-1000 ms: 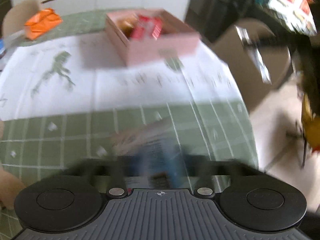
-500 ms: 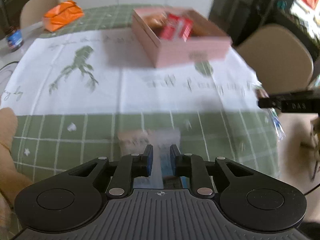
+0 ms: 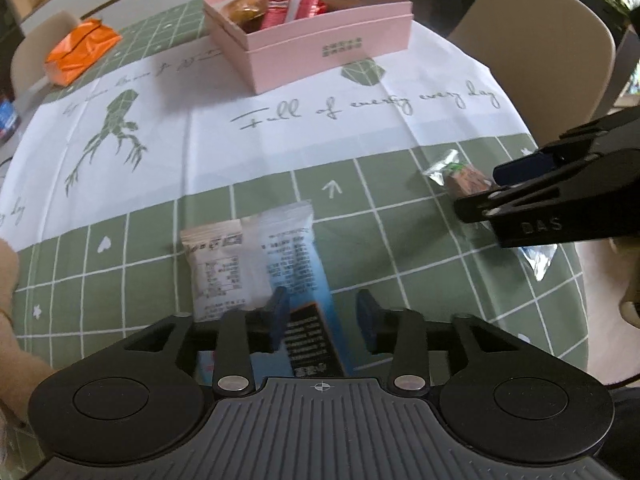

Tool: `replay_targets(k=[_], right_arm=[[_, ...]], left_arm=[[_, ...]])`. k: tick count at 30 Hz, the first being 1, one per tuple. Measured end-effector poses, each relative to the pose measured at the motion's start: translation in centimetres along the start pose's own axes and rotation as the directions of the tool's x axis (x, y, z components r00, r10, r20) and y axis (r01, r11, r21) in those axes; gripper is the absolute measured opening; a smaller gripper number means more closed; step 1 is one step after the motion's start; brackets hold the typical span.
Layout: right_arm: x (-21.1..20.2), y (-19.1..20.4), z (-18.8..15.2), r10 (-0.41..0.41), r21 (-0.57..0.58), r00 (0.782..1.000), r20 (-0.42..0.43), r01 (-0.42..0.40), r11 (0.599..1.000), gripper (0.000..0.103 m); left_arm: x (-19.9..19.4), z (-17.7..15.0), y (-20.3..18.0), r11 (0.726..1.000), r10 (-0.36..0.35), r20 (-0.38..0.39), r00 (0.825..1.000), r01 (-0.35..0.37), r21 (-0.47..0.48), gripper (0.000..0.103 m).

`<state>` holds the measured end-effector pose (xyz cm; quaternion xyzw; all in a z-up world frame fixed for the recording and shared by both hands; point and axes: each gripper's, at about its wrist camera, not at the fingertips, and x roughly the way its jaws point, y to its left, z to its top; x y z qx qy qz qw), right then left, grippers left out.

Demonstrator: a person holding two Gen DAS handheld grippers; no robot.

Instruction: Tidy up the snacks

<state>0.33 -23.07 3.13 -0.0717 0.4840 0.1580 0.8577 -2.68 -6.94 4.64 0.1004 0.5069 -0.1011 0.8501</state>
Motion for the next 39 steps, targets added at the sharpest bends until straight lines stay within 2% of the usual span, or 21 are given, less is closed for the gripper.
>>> replay_targets(k=[1, 2, 4, 5, 8, 9, 12, 15, 19, 23, 24, 25, 26, 27, 28, 29, 30, 31, 34, 39], right_arm=[[0.2, -0.3, 0.0, -0.002, 0.012, 1.0, -0.006, 0.002, 1.0, 0.054], [0.2, -0.5, -0.1, -0.001, 0.024, 1.0, -0.005, 0.001, 1.0, 0.056], [0.2, -0.8, -0.2, -0.003, 0.036, 1.0, -0.005, 0.004, 0.999, 0.058], [0.2, -0.9, -0.3, -0.006, 0.04, 1.0, -0.004, 0.006, 0.999, 0.059], [0.1, -1.0, -0.5, -0.011, 0.038, 1.0, -0.004, 0.011, 0.999, 0.061], [0.0, -1.0, -0.6, -0.017, 0.036, 1.0, -0.004, 0.017, 0.999, 0.062], [0.0, -1.3, -0.9, -0.022, 0.046, 1.0, -0.007, 0.022, 0.999, 0.067], [-0.1, -1.4, -1.3, -0.029, 0.043, 1.0, 0.002, 0.029, 0.999, 0.07], [0.0, -0.7, -1.7, -0.051, 0.01, 0.999, 0.012, 0.051, 0.999, 0.075], [0.0, -0.7, -1.9, -0.049, 0.016, 0.999, 0.015, 0.048, 0.999, 0.077], [0.0, -0.7, -1.8, -0.048, 0.014, 0.999, 0.014, 0.048, 0.999, 0.077], [0.1, -0.7, -1.8, -0.048, 0.011, 0.999, 0.015, 0.048, 0.999, 0.077], [0.1, -0.7, -1.7, -0.047, 0.009, 0.999, 0.017, 0.047, 0.999, 0.077], [0.1, -0.8, -1.7, -0.046, 0.008, 0.999, 0.019, 0.046, 0.999, 0.076], [0.1, -0.8, -1.7, -0.047, 0.006, 0.999, 0.026, 0.046, 0.999, 0.068], [-0.2, -0.8, -1.6, -0.043, -0.001, 0.998, 0.036, 0.043, 0.999, 0.051], [-0.3, -0.7, -1.6, -0.043, -0.012, 0.998, 0.038, 0.044, 0.999, 0.041], [-0.4, -0.6, -1.5, -0.05, -0.025, 0.998, 0.036, 0.051, 0.998, 0.037], [-0.8, -1.3, -1.1, -0.06, -0.026, 0.998, 0.037, 0.061, 0.998, 0.037], [-3.1, -3.8, 0.4, -0.101, 0.036, 0.99, 0.096, 0.098, 0.995, 0.036]], left_arm=[[0.1, 0.0, -0.2, 1.0, -0.007, 0.0, 1.0, 0.007, 0.008, 0.059], [0.2, -0.1, -0.5, 1.0, -0.016, 0.001, 1.0, 0.016, 0.015, 0.063], [0.4, -0.1, -0.9, 0.999, -0.042, 0.002, 0.999, 0.041, 0.022, 0.082], [0.5, -0.1, -1.0, 0.998, -0.059, 0.003, 0.998, 0.059, 0.023, 0.085], [0.0, -0.4, -0.5, 0.999, -0.049, 0.027, 0.998, 0.049, 0.0, 0.084], [-0.2, -0.5, -0.1, 1.0, -0.025, 0.037, 0.999, 0.025, -0.012, 0.079], [-0.2, -1.3, 1.9, 0.995, 0.072, 0.032, 0.997, -0.069, -0.076, 0.078], [1.0, -1.5, 3.8, 0.986, 0.042, -0.021, 0.999, -0.045, -0.159, 0.089], [2.0, -0.9, 3.7, 0.986, 0.039, -0.023, 0.999, -0.043, -0.162, 0.098], [2.1, -0.6, 4.4, 0.983, 0.026, -0.007, 1.0, -0.027, -0.184, 0.097], [2.0, -0.9, 4.8, 0.982, 0.012, 0.005, 1.0, -0.011, -0.19, 0.093], [1.6, -1.1, 5.3, 0.98, 0.004, 0.02, 1.0, 0.0, -0.199, 0.084], [1.3, -1.3, 6.0, 0.976, -0.021, 0.028, 0.999, 0.026, -0.217, 0.084], [1.1, -1.5, 6.8, 0.969, -0.055, 0.03, 0.998, 0.06, -0.241, 0.084], [0.8, -1.8, 7.4, 0.961, -0.076, 0.032, 0.997, 0.081, -0.263, 0.083], [0.6, -2.0, 7.9, 0.957, -0.08, 0.033, 0.996, 0.086, -0.276, 0.083], [0.4, -2.3, 8.3, 0.957, -0.071, 0.028, 0.997, 0.076, -0.279, 0.083], [0.1, -2.5, 8.5, 0.958, -0.06, 0.026, 0.998, 0.065, -0.279, 0.082], [-1.2, -2.9, 9.3, 0.955, -0.044, 0.044, 0.998, 0.055, -0.29, 0.082], [-4.7, -2.4, 10.4, 0.952, -0.031, 0.122, 0.992, 0.067, -0.3, 0.082]])
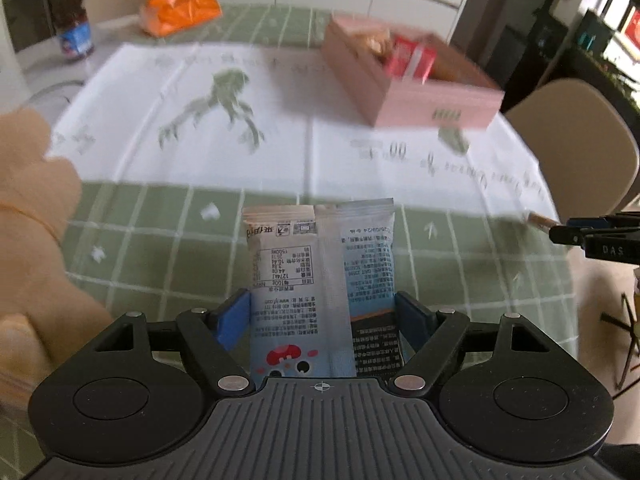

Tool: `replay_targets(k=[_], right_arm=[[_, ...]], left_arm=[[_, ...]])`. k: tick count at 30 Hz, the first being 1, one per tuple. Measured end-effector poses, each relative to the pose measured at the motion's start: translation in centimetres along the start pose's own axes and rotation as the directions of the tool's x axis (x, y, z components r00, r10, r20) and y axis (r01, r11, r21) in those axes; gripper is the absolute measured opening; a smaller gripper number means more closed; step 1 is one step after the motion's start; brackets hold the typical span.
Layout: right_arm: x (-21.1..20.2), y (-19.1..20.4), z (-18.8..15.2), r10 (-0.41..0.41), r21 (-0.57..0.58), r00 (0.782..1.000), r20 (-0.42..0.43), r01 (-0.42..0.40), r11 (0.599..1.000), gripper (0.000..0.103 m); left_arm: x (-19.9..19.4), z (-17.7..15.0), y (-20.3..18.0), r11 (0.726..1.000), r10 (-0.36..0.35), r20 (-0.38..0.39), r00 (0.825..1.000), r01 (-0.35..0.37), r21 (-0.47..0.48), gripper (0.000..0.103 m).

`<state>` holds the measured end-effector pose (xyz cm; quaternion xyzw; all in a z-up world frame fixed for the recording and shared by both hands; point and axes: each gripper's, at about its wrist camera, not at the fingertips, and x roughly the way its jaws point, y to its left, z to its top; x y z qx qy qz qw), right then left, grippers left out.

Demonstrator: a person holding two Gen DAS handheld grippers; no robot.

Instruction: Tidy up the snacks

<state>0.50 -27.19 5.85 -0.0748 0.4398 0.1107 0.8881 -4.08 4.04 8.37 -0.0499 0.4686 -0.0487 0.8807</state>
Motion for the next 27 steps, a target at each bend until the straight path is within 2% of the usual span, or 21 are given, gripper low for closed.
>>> replay_targets(k=[1, 2, 3, 5, 8, 12, 16, 23, 27], right_arm=[[-0.4, -0.4, 0.4, -0.011, 0.004, 1.0, 0.015, 0.011, 1.0, 0.034], [-0.9, -0.8, 0.8, -0.021, 0.007, 0.999, 0.031, 0.021, 1.0, 0.018], [-1.4, -1.3, 1.3, -0.028, 0.016, 0.999, 0.043, 0.027, 0.999, 0.015], [-2.2, -2.2, 2.1, -0.033, 0.038, 0.997, 0.069, 0.031, 0.999, 0.015], [-2.9, -2.9, 2.9, 0.006, 0.055, 0.996, 0.087, -0.011, 0.998, 0.015], [-2.3, -2.5, 2.6, 0.053, 0.053, 0.997, 0.062, -0.057, 0.997, 0.015], [-1.1, -0.8, 1.6, 0.087, 0.038, 0.996, 0.013, -0.087, 0.995, 0.015], [1.4, 6.0, 1.4, 0.216, -0.062, 0.975, -0.057, -0.22, 0.974, 0.015], [2.4, 9.9, 2.2, 0.253, -0.143, 0.965, -0.067, -0.26, 0.955, 0.015]], left_arm=[[-0.7, 0.5, 0.1, 1.0, 0.002, 0.018, 1.0, -0.002, -0.002, 0.082], [-1.6, 1.0, 0.3, 1.0, 0.005, 0.043, 0.999, -0.005, 0.0, 0.082], [-2.3, 1.5, 0.4, 1.0, 0.012, 0.065, 0.998, -0.012, -0.002, 0.082], [-3.6, 2.5, 0.9, 1.0, 0.025, 0.101, 0.995, -0.025, -0.003, 0.083], [-3.9, 3.7, 1.6, 1.0, 0.023, 0.097, 0.995, -0.023, -0.001, 0.083], [-1.7, 3.2, 1.8, 1.0, 0.012, 0.027, 1.0, -0.011, -0.016, 0.083], [0.3, 1.8, 1.7, 0.999, -0.031, -0.046, 0.998, 0.029, -0.033, 0.083], [1.9, -0.3, 1.8, 0.999, -0.016, -0.102, 0.995, 0.011, -0.046, 0.083], [1.6, -1.1, 2.5, 0.997, -0.013, -0.103, 0.995, 0.006, -0.073, 0.083]])
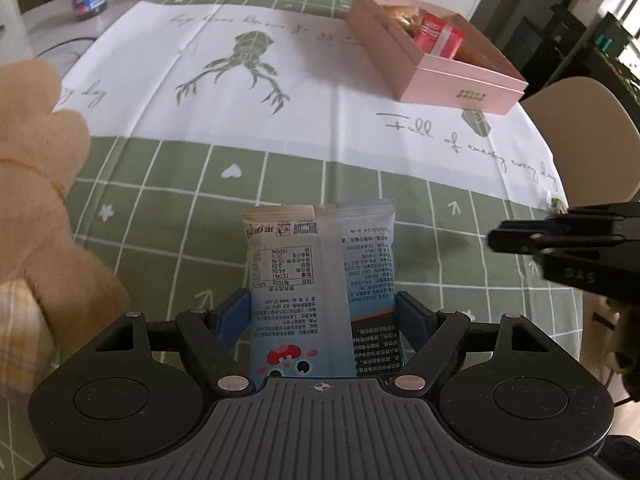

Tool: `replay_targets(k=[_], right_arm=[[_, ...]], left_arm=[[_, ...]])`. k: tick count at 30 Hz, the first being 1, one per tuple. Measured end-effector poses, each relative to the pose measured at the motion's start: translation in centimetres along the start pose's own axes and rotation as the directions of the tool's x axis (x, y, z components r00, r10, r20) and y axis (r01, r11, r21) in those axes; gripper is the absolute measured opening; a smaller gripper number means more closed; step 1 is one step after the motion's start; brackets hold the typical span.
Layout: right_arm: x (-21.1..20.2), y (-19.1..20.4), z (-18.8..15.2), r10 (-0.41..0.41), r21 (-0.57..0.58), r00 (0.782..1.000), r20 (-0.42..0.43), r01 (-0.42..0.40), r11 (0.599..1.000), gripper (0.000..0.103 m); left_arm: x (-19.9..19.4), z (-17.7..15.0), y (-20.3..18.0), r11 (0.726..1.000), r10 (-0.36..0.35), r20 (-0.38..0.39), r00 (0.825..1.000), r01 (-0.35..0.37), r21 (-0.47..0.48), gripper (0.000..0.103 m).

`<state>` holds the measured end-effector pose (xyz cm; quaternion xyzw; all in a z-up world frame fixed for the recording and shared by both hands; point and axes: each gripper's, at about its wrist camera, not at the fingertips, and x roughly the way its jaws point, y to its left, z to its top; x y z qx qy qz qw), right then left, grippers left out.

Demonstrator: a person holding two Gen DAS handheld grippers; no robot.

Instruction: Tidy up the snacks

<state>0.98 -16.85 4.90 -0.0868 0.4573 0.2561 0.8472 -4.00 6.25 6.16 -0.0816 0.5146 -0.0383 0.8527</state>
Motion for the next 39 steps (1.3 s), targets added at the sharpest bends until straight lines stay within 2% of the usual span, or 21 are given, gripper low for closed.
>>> replay_targets(k=[3, 4, 6, 7, 8, 10, 12, 15, 18, 21, 23, 25, 26, 28, 34, 39], right_arm=[[0.8, 1.2, 0.7, 0.012, -0.033, 1.0, -0.015, -0.012, 0.999, 0.016], [0.5, 1.1, 0.7, 0.008, -0.043, 1.0, -0.013, -0.009, 0.999, 0.021], [-0.4, 0.0, 0.7, -0.017, -0.052, 1.0, -0.001, 0.017, 0.998, 0.042], [-1.0, -1.0, 0.6, -0.041, -0.049, 0.999, 0.009, 0.041, 0.998, 0.064], [-1.7, -2.4, 0.4, -0.084, -0.045, 0.996, 0.028, 0.085, 0.995, 0.077], [-2.6, -5.0, -0.3, -0.159, -0.045, 0.986, 0.039, 0.161, 0.986, 0.079], [-3.1, -7.9, -1.2, -0.23, -0.026, 0.973, 0.01, 0.23, 0.973, 0.079], [-3.0, -11.3, -2.8, -0.262, 0.028, 0.964, -0.032, 0.263, 0.964, 0.079], [-2.1, -13.7, -4.1, -0.252, 0.106, 0.965, -0.073, 0.259, 0.96, 0.079], [-1.7, -14.0, -4.8, -0.211, 0.171, 0.975, -0.076, 0.221, 0.96, 0.075], [-2.0, -13.5, -4.7, -0.173, 0.173, 0.982, -0.073, 0.183, 0.968, 0.048], [-2.2, -12.6, -4.3, -0.203, 0.135, 0.976, -0.079, 0.212, 0.968, 0.033], [-2.4, -12.5, -4.3, -0.188, 0.134, 0.979, -0.076, 0.197, 0.971, 0.017], [-3.3, -12.7, -3.7, -0.136, 0.165, 0.989, -0.054, 0.144, 0.976, 0.007], [-7.4, -13.9, -1.2, -0.092, 0.214, 0.991, 0.095, 0.07, 0.974, 0.006], [-9.3, -15.8, 0.3, -0.098, 0.211, 0.983, 0.158, 0.063, 0.976, 0.006]], left_arm=[[-0.5, -0.4, 0.6, 1.0, -0.002, 0.011, 1.0, 0.002, -0.021, 0.083], [-0.7, -0.5, 0.8, 1.0, -0.001, 0.018, 1.0, 0.002, -0.025, 0.083], [-1.2, -0.7, 1.2, 0.999, -0.004, 0.037, 0.999, 0.005, -0.036, 0.083], [-1.4, -0.8, 1.5, 0.999, -0.004, 0.043, 0.999, 0.006, -0.044, 0.083], [-1.5, -0.8, 1.7, 0.999, -0.004, 0.048, 0.999, 0.007, -0.05, 0.083], [-1.7, -0.8, 2.0, 0.998, -0.006, 0.058, 0.998, 0.009, -0.061, 0.083], [-1.8, -0.5, 2.2, 0.998, -0.01, 0.067, 0.998, 0.015, -0.067, 0.083], [-2.5, 0.3, 2.4, 0.997, -0.017, 0.086, 0.996, 0.023, -0.07, 0.083], [-4.3, 2.1, 2.3, 0.997, -0.049, 0.122, 0.991, 0.056, -0.057, 0.083], [-6.6, 4.3, 1.7, 0.998, -0.051, 0.173, 0.984, 0.056, -0.021, 0.083], [-7.9, 5.6, 1.1, 0.999, -0.054, 0.204, 0.978, 0.054, 0.005, 0.083], [-8.9, 7.0, 0.3, 0.997, -0.076, 0.229, 0.97, 0.071, 0.028, 0.083], [-9.3, 7.6, -0.1, 0.996, -0.086, 0.238, 0.967, 0.08, 0.036, 0.083], [-10.0, 9.0, -1.3, 0.994, -0.102, 0.259, 0.961, 0.088, 0.064, 0.083], [-11.6, 13.0, -5.4, 0.978, -0.169, 0.305, 0.937, 0.121, 0.17, 0.083], [-11.6, 17.5, -9.1, 0.968, -0.207, 0.364, 0.908, 0.137, 0.209, 0.083]])
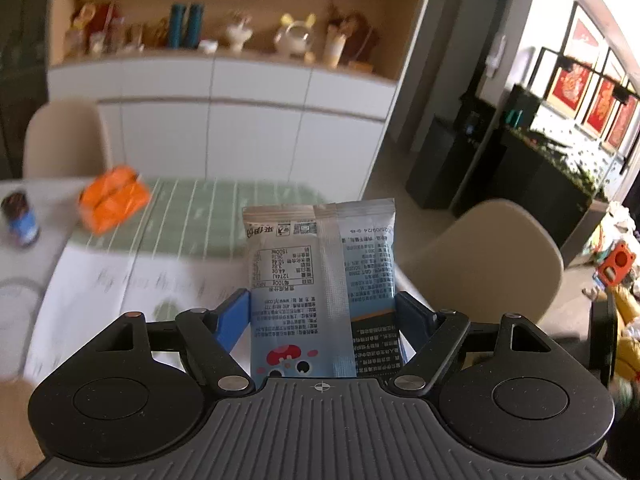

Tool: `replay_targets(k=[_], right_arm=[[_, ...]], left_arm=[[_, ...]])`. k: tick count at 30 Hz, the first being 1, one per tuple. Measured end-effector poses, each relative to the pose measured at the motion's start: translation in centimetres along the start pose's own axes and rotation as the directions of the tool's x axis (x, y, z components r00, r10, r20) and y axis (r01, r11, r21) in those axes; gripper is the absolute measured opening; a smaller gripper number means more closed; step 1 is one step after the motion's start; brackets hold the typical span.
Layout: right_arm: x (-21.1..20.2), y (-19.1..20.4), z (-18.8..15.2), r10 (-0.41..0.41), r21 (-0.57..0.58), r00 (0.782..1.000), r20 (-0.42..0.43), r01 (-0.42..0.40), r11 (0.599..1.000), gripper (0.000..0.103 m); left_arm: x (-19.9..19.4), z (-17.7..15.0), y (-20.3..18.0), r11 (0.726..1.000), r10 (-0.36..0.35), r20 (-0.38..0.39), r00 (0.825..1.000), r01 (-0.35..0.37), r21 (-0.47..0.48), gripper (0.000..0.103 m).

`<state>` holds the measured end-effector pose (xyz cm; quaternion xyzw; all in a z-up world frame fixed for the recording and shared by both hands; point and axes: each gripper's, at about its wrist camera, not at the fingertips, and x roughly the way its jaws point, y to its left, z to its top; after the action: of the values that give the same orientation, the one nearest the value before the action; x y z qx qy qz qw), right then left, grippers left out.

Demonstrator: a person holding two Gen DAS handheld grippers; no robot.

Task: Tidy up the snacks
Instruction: 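Lower the biscuit packet and lollipop into the pink box and open both grippers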

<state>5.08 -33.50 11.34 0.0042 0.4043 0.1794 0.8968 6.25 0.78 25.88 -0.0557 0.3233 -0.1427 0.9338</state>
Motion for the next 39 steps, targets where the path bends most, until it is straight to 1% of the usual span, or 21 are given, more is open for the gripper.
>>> replay_targets(k=[3, 4, 6, 7, 8, 9, 10, 11, 12, 14, 16, 18, 21, 24, 25, 27, 28, 31, 35, 37, 39], right_arm=[[0.1, -1.3, -0.3, -0.026, -0.009, 1.0, -0.008, 0.026, 1.0, 0.007], [0.3, -1.5, -0.5, -0.043, -0.017, 0.999, -0.018, 0.043, 0.999, 0.011], [0.9, -1.9, -1.1, -0.062, -0.028, 0.997, -0.05, 0.06, 0.998, 0.022], [1.2, -2.1, -1.4, -0.066, -0.03, 0.996, -0.06, 0.064, 0.997, 0.034], [1.6, -2.1, -1.7, -0.073, -0.035, 0.995, -0.07, 0.07, 0.997, 0.047], [1.8, -2.0, -2.1, -0.076, -0.045, 0.994, -0.075, 0.073, 0.996, 0.052], [2.2, -1.8, -2.4, -0.075, -0.053, 0.994, -0.082, 0.07, 0.996, 0.061], [2.6, -1.6, -2.7, -0.067, -0.052, 0.993, -0.092, 0.062, 0.997, 0.063], [3.1, -1.4, -3.0, -0.052, -0.048, 0.993, -0.109, 0.047, 0.998, 0.063], [3.8, -0.9, -3.5, -0.03, -0.046, 0.991, -0.128, 0.024, 0.999, 0.063], [4.6, -0.5, -3.9, -0.047, -0.056, 0.989, -0.143, 0.039, 0.998, 0.063], [5.3, -0.2, -4.1, -0.067, -0.066, 0.986, -0.154, 0.057, 0.996, 0.063], [6.1, -0.5, -4.6, -0.064, -0.047, 0.982, -0.177, 0.057, 0.997, 0.063], [7.0, -0.9, -5.2, -0.058, -0.015, 0.979, -0.198, 0.056, 0.998, 0.061], [6.8, -0.8, -5.3, -0.062, -0.018, 0.979, -0.192, 0.06, 0.998, 0.058], [6.5, -0.7, -5.2, -0.095, -0.04, 0.978, -0.186, 0.089, 0.995, 0.041], [6.2, -0.7, -5.0, -0.107, -0.053, 0.977, -0.186, 0.099, 0.994, 0.037], [5.3, -1.2, -4.3, -0.08, -0.031, 0.98, -0.184, 0.075, 0.997, 0.036], [3.7, -1.0, -2.3, -0.08, -0.034, 0.988, -0.134, 0.076, 0.997, 0.036], [2.3, -0.7, -0.3, -0.053, -0.02, 0.996, -0.072, 0.051, 0.998, 0.036], [0.4, -0.1, 2.6, -0.027, -0.022, 0.999, 0.02, 0.027, 0.999, 0.036]], left_arm=[[3.4, 2.4, -0.6, 0.997, -0.044, 0.043, 0.998, 0.047, -0.065, 0.083], [4.8, 3.2, -0.7, 0.994, -0.058, 0.052, 0.997, 0.063, -0.092, 0.083], [8.4, 4.7, -0.8, 0.985, -0.077, 0.063, 0.995, 0.085, -0.153, 0.085], [10.2, 5.2, -0.7, 0.981, -0.08, 0.063, 0.995, 0.089, -0.17, 0.086], [12.5, 5.5, -0.7, 0.981, -0.069, 0.044, 0.997, 0.076, -0.18, 0.087], [14.5, 5.5, -0.5, 0.981, -0.043, 0.007, 0.999, 0.044, -0.187, 0.088], [16.6, 5.0, -0.4, 0.981, -0.008, -0.045, 0.999, -0.001, -0.197, 0.086], [18.4, 4.3, -0.1, 0.979, 0.015, -0.086, 0.996, -0.032, -0.201, 0.084], [19.9, 3.4, 0.2, 0.977, 0.023, -0.113, 0.993, -0.046, -0.208, 0.08], [21.7, 2.1, 1.0, 0.97, 0.015, -0.127, 0.992, -0.046, -0.24, 0.079], [22.2, 1.2, 1.7, 0.963, 0.013, -0.124, 0.992, -0.045, -0.266, 0.079], [21.7, 0.4, 1.7, 0.963, 0.013, -0.124, 0.992, -0.045, -0.264, 0.079], [19.5, -1.5, 1.7, 0.969, 0.007, -0.123, 0.992, -0.037, -0.244, 0.079], [17.7, -4.4, 0.9, 0.973, 0.034, -0.145, 0.989, -0.066, -0.222, 0.079], [17.2, -5.5, 0.8, 0.973, 0.048, -0.161, 0.986, -0.082, -0.215, 0.079], [16.3, -7.5, 0.0, 0.975, 0.076, -0.197, 0.977, -0.115, -0.193, 0.079], [15.8, -8.3, -0.4, 0.976, 0.088, -0.21, 0.974, -0.126, -0.175, 0.079], [14.9, -9.9, -1.3, 0.977, 0.13, -0.231, 0.964, -0.165, -0.136, 0.078], [13.5, -10.7, -1.8, 0.98, 0.133, -0.233, 0.963, -0.164, -0.116, 0.078], [12.8, -10.8, -1.8, 0.979, 0.141, -0.223, 0.965, -0.17, -0.116, 0.078], [11.9, -10.8, -1.7, 0.976, 0.15, -0.213, 0.966, -0.178, -0.124, 0.078]])
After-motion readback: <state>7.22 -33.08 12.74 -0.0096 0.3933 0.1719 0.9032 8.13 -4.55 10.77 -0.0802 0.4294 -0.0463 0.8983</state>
